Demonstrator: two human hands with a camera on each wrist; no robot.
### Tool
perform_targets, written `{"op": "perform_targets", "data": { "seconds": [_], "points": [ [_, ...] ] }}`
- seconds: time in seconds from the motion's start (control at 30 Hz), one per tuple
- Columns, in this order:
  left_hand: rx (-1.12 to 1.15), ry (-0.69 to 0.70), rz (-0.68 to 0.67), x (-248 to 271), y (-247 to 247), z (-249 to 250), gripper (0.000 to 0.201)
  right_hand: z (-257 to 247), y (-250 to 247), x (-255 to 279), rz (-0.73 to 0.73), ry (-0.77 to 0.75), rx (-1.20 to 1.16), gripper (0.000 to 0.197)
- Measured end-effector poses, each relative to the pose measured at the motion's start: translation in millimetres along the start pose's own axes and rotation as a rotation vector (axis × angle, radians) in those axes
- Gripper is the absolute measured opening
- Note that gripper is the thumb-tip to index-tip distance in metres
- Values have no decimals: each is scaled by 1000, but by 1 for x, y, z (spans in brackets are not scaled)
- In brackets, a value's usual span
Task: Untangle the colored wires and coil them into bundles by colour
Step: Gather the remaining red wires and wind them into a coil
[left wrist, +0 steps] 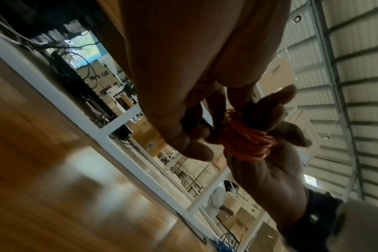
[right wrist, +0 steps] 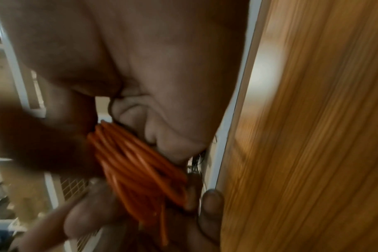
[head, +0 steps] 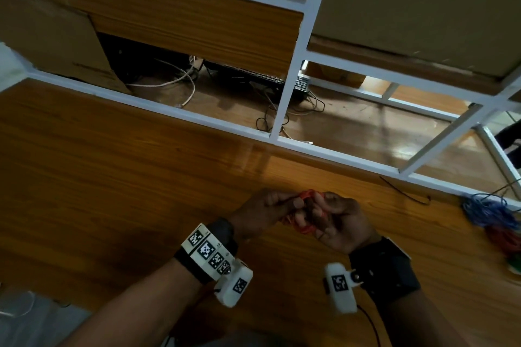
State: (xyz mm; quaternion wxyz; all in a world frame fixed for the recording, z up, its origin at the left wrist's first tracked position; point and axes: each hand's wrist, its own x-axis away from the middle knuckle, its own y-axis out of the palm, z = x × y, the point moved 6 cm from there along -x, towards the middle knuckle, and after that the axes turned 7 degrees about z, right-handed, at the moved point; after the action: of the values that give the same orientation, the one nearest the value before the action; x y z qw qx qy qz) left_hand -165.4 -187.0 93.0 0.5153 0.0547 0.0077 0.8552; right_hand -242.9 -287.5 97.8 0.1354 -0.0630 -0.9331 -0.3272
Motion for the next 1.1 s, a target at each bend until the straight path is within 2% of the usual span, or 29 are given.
{"op": "perform_targets", "data": {
  "seconds": [0.1,0.2,0.37,0.53,0.63,0.73,0.8,0.93,1.0,1.1],
  "points": [
    [-57,43,104,-5,5,-3,23,-3,-11,3,143,12,-89,41],
    [-115,83,205,-10,8,-6,27,-3,-20,1,282,-41,50,43],
    [-196,149,199,-14,19,8,28,-11,-16,16,503,-217,152,33],
    [-173,210,234,-20,25,18,24,-23,-15,28,661,-346,258,41],
    [-179,233,247,-24,19,21,19,-30,-18,35,657,-408,258,45],
    [-289,222,228,-24,9,18,22,-29,-20,39,545,-344,279,45],
    [-291,189,259,-27,2,16,21,-29,-21,42,510,-326,370,36],
    [-290,99,223,-29,9,6,23,-31,-27,52,623,-438,529,23],
    [-197,27,197,-30,19,1,30,-29,-32,57,669,-478,494,20],
    [-95,-50,157,-38,34,-7,30,-28,-47,68,715,-469,434,19]
  ]
}}
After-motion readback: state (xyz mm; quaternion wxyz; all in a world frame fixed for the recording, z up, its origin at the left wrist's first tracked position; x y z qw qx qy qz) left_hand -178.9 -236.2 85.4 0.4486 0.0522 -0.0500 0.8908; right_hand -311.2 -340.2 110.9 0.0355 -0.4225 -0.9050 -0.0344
